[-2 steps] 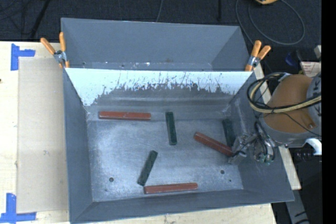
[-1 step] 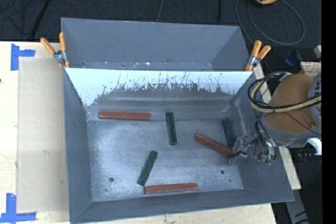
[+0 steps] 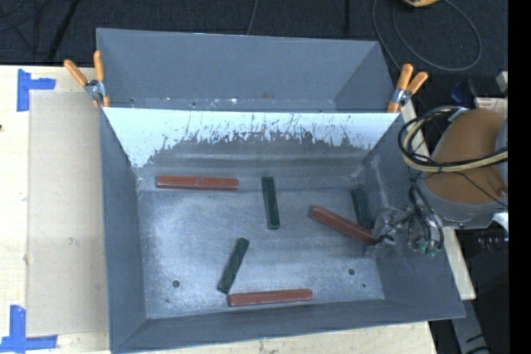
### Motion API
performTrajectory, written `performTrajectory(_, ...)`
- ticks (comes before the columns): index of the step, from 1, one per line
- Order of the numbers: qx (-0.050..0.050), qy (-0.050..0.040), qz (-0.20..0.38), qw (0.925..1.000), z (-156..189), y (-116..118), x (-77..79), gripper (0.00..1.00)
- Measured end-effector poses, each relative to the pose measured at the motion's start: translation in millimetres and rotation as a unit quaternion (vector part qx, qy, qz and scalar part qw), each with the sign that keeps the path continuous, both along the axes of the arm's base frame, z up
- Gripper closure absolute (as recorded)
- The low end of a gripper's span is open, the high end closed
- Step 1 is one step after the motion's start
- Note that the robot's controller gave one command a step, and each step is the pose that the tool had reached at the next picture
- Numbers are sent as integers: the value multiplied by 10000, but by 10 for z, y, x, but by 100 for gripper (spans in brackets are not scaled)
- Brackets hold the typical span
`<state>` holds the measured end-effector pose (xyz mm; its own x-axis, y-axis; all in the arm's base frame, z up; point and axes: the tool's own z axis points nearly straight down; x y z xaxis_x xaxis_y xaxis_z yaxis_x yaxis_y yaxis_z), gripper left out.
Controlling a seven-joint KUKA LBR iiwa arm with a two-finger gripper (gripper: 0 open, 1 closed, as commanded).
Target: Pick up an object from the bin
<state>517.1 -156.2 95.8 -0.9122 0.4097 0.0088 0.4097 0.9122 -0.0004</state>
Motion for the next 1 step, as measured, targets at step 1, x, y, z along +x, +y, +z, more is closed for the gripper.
performTrajectory(1, -15, -48, 1, 10000, 149, -9, 25, 100)
